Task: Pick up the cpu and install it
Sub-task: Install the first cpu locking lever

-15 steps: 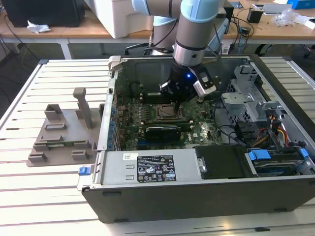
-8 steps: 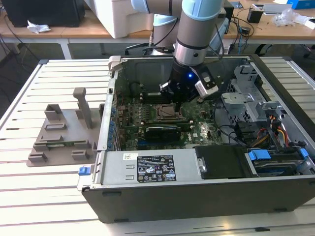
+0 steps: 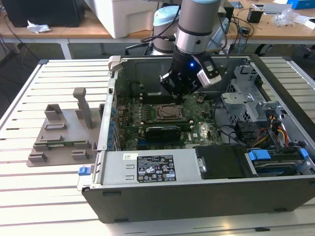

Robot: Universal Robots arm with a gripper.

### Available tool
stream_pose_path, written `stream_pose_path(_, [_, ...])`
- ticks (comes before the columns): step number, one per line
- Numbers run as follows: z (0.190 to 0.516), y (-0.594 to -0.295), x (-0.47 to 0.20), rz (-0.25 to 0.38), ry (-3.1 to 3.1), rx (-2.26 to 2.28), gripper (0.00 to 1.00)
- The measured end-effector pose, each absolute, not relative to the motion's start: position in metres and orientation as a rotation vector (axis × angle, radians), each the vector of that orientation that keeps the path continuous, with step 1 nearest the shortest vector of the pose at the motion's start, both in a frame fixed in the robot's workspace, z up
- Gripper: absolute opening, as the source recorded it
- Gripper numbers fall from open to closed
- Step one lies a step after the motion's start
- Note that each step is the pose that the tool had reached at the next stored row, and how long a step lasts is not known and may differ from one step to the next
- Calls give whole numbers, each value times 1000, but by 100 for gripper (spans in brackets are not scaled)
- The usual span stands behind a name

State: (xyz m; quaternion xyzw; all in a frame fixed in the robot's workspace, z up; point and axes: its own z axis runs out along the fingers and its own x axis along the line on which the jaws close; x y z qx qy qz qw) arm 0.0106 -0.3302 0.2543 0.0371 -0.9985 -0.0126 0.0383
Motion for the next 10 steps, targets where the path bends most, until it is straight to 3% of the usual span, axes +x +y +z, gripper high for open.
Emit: stream_pose_path(10, [262, -330, 11, -40, -3063, 114, 11])
